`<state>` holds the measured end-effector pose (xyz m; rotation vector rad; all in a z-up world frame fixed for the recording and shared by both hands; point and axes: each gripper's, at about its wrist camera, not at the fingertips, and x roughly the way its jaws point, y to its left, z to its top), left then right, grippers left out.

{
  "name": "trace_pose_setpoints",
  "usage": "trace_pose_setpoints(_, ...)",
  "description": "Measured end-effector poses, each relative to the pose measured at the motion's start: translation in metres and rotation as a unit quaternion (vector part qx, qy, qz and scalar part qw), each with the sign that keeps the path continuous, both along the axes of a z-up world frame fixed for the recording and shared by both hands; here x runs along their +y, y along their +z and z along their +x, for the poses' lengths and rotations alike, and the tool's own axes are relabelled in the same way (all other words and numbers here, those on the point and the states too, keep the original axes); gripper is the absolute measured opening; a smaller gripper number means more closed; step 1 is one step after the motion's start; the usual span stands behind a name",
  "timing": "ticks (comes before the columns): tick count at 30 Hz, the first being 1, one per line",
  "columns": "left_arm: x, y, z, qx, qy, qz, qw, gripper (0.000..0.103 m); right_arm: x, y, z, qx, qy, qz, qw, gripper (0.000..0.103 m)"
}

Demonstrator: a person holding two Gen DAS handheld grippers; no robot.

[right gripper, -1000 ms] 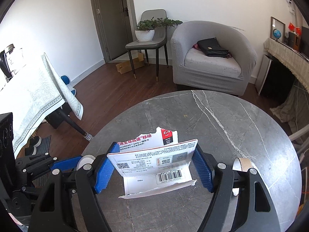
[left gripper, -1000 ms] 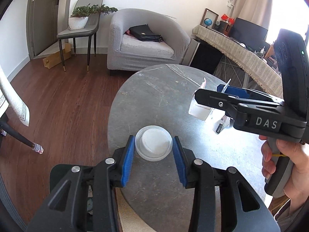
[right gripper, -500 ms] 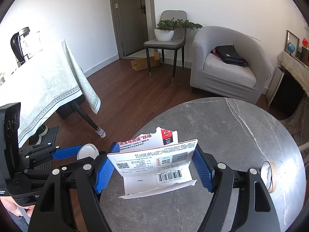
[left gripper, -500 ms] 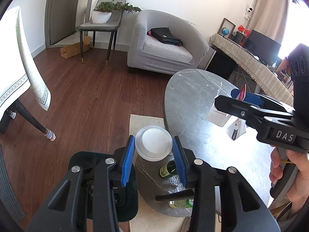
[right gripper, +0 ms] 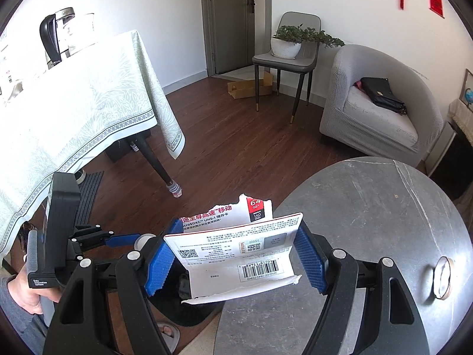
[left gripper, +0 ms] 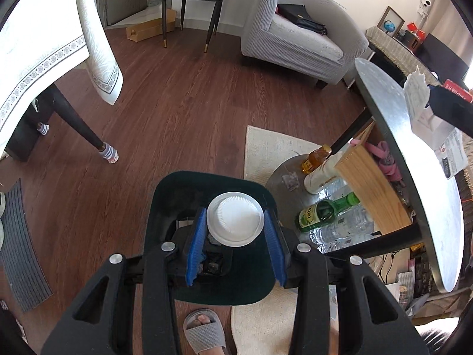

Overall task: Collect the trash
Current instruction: 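Carry both items over the green bin while the left tool opens, dropping the plate, then open the right tool over the green bin to drop the printed card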

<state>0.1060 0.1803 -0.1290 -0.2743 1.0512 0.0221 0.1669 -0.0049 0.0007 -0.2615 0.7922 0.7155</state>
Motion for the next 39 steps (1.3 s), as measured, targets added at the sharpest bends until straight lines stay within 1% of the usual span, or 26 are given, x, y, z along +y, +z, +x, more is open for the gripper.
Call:
trace_pose_setpoints(6, 0.012, -0.028, -0.003, 0.041, 0.001, 0.010, 0.9991, 0.042, 0.026, -0.008, -0.005, 0.015, 0.020, 0.000, 1.000, 0.075)
trace_pose_setpoints(11, 0.019, -0.050, -0.003, 0.077, -0.003, 0.022, 0.9968, 0.042, 0.049, -0.018, -0.009, 0.025, 0.035, -0.013, 0.999, 0.075)
trace_pose_setpoints(13, 0.023, -0.059, -0.004, 0.095, -0.008, 0.019, 0.9952, 0.042, 0.056, -0.022, -0.010, 0.029, 0.039, -0.017, 0.999, 0.075)
trace_pose_setpoints(15, 0.025, -0.066, -0.005, 0.107, -0.007, 0.021, 0.9940, 0.047, 0.065, -0.027, -0.007, 0.033, 0.041, -0.024, 0.998, 0.075)
trace_pose_setpoints(16, 0.026, -0.067, -0.006, 0.108, -0.008, 0.024, 0.9938, 0.052, 0.068, -0.028, -0.007, 0.034, 0.042, -0.025, 0.998, 0.075)
trace_pose_setpoints(17, 0.028, -0.069, -0.007, 0.110, -0.008, 0.026, 0.9935, 0.054, 0.070, -0.030, -0.007, 0.035, 0.043, -0.027, 0.998, 0.075)
trace_pose_setpoints(19, 0.030, -0.070, -0.009, 0.114, -0.007, 0.030, 0.9930, 0.054, 0.075, -0.033, -0.006, 0.037, 0.044, -0.031, 0.998, 0.075)
trace_pose_setpoints(23, 0.039, -0.066, -0.014, 0.108, -0.004, 0.035, 0.9936, 0.054, 0.085, -0.040, -0.009, 0.041, 0.048, -0.035, 0.997, 0.075)
trace_pose_setpoints(30, 0.065, -0.052, -0.026, 0.090, 0.024, 0.031, 0.9952, 0.053, 0.102, -0.056, -0.007, 0.054, 0.049, -0.046, 0.996, 0.075)
trace_pose_setpoints(34, 0.080, -0.039, -0.033, 0.071, 0.039, 0.028, 0.9963, 0.049, 0.114, -0.070, -0.008, 0.061, 0.052, -0.058, 0.995, 0.075)
trace_pose_setpoints(39, 0.095, -0.021, -0.039, 0.049, 0.058, 0.025, 0.9968, 0.041, 0.126, -0.090, -0.007, 0.079, 0.053, -0.077, 0.992, 0.075)
